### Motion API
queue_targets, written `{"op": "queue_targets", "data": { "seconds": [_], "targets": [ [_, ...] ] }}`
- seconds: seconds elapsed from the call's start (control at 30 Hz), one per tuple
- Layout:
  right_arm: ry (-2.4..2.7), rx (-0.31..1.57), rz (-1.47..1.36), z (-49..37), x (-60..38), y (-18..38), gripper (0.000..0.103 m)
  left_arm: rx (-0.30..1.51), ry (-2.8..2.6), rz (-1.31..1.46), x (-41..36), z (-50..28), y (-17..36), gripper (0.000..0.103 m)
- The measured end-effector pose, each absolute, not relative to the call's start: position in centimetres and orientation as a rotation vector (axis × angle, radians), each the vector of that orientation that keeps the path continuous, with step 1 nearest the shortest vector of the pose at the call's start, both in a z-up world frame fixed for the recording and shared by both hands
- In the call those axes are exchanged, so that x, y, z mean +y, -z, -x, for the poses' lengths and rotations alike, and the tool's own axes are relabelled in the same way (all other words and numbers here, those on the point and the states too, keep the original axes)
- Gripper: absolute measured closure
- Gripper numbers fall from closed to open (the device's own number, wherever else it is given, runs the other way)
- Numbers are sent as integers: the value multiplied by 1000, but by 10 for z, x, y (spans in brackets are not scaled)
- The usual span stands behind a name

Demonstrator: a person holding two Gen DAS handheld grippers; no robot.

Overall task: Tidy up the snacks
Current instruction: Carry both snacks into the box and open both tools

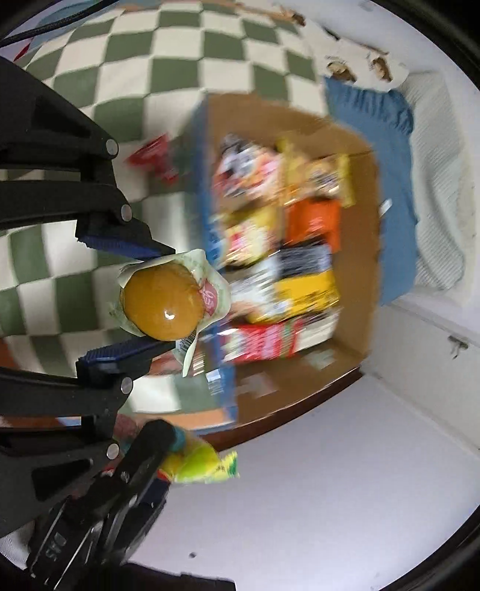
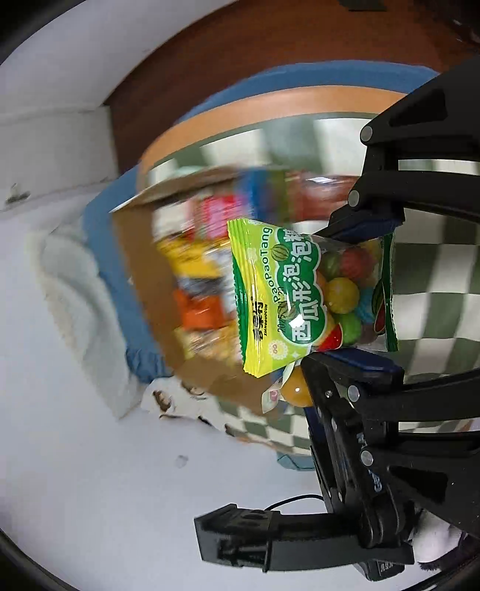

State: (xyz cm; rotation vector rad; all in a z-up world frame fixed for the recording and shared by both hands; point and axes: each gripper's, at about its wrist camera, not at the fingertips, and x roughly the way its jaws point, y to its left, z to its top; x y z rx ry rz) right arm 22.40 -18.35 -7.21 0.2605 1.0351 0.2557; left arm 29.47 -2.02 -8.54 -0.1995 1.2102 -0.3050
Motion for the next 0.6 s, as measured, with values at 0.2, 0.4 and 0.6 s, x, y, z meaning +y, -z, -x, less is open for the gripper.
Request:
{"op": "queue_targets", "data": {
  "seconds": [0.2, 0.4, 0.6],
  "targets": [
    [-251, 1044, -153, -310, -151, 73, 50, 1223, 201, 198, 3, -390, 99, 65],
    [-202, 1212, -126, -400, -141, 125, 50, 1406, 160, 215, 15, -480, 163, 65],
    [-165, 1337, -94, -446, -140, 171, 50, 1535, 151, 215, 9, -515, 203, 64]
  ]
}}
